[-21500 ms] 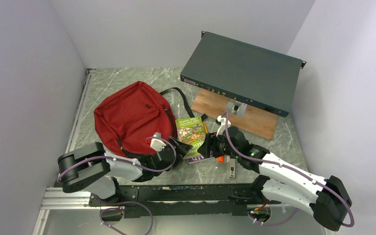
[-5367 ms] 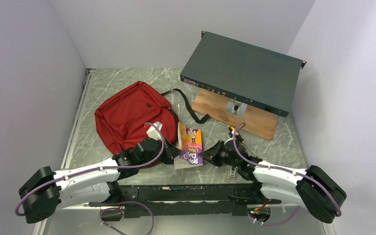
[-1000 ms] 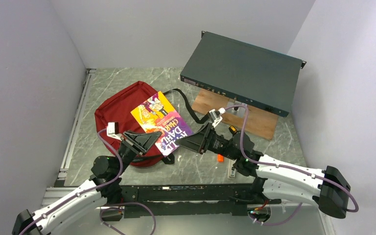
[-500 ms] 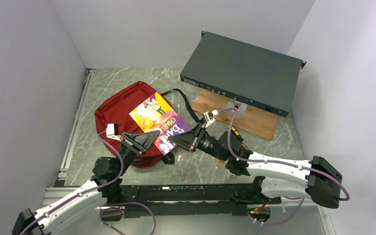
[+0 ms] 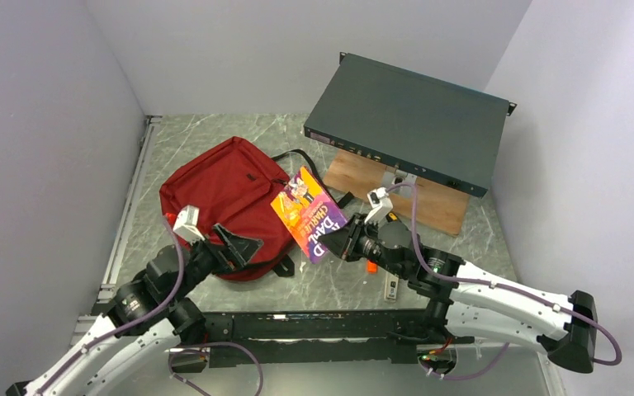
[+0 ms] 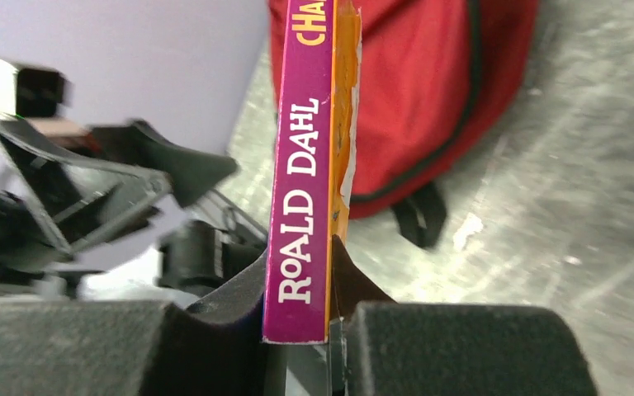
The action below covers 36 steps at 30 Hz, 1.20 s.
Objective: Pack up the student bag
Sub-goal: Pick up the book from the center of the board, then place the book in the student bag.
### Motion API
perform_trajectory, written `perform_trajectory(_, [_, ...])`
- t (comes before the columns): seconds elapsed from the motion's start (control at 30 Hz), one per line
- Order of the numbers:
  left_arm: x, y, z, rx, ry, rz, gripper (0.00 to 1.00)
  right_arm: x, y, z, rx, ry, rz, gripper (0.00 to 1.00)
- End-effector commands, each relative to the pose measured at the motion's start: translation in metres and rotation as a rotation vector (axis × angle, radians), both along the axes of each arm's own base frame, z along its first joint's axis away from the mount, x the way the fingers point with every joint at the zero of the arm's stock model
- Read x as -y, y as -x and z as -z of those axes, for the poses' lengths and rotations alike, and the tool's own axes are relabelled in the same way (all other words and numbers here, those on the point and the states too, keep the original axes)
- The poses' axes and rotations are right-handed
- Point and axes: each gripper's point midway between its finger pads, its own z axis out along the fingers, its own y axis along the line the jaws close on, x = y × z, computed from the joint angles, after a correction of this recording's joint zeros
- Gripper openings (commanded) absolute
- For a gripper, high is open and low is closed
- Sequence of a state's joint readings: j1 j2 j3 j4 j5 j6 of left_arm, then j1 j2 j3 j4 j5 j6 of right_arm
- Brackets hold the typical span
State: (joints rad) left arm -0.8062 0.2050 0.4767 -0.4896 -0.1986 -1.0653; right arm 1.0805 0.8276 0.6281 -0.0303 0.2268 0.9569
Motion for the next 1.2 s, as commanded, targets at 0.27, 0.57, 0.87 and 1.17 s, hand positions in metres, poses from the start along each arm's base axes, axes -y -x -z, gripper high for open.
perform_trajectory(0.27, [-0.008,-0.023,0.066,-0.166,-0.965,0.330,0.93,0.058,0.008,0.014,0.098,0.190,0.040,0.00])
perform_trajectory(0.57, [0.024,-0.049,0.105,-0.159,-1.075,0.444,1.00,0.081,0.016,0.020,0.073,0.141,0.083,0.00])
perform_trajectory(0.87, [0.045,-0.072,0.132,-0.174,-1.266,0.394,1.00,0.077,0.019,0.030,0.042,0.134,0.073,0.00])
perform_trajectory(1.17, [0.019,-0.089,0.123,-0.197,-1.379,0.202,0.64,0.075,0.026,0.039,0.002,0.074,0.057,0.00])
